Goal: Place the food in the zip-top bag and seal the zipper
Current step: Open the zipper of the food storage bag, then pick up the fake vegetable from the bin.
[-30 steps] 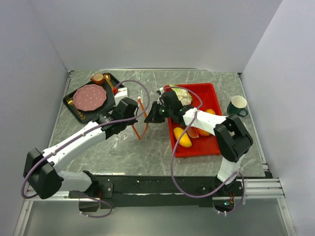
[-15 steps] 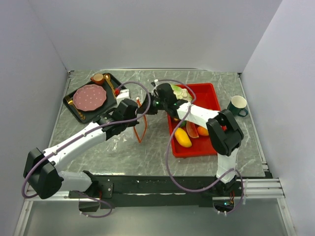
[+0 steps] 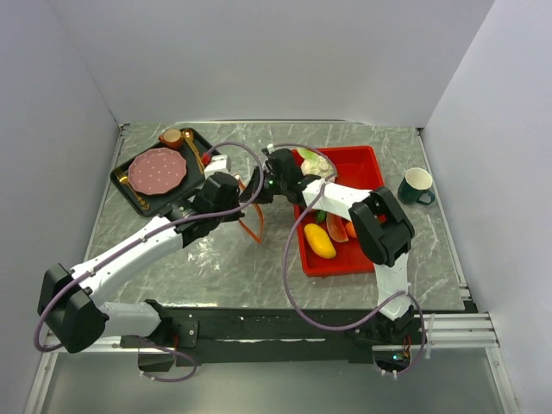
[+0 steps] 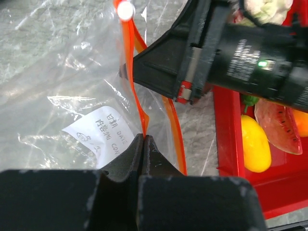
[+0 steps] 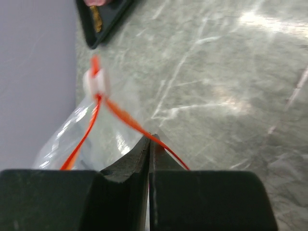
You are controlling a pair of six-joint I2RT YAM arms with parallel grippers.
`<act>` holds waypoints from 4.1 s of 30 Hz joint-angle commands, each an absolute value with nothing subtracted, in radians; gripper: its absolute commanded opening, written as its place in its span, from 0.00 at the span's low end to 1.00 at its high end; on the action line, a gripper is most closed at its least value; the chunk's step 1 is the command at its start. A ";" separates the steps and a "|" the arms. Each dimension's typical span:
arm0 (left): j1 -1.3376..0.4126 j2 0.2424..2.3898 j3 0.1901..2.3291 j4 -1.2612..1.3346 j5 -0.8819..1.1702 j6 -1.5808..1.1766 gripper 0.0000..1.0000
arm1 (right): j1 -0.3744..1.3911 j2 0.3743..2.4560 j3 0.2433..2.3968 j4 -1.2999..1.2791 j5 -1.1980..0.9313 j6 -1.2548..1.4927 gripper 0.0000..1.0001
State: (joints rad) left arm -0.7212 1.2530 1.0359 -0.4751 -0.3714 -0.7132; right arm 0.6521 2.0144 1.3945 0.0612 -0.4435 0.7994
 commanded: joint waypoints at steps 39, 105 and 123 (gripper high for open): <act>-0.700 1.259 0.974 -0.198 -0.077 -0.403 0.01 | 0.496 1.393 0.994 -0.291 0.170 0.729 0.89; -0.701 1.239 0.957 -0.202 -0.094 -0.451 0.01 | 0.247 1.892 1.459 -0.273 -0.018 0.541 0.16; -0.701 1.252 0.976 -0.216 -0.138 -0.457 0.01 | 0.250 1.568 1.286 -0.272 0.003 0.499 0.10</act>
State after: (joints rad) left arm -0.7033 1.2686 0.9356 -0.2249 -0.1081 -0.4427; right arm 0.2523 1.6455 1.3308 -0.3004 -0.0010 0.5159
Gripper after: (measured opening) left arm 0.021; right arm 0.262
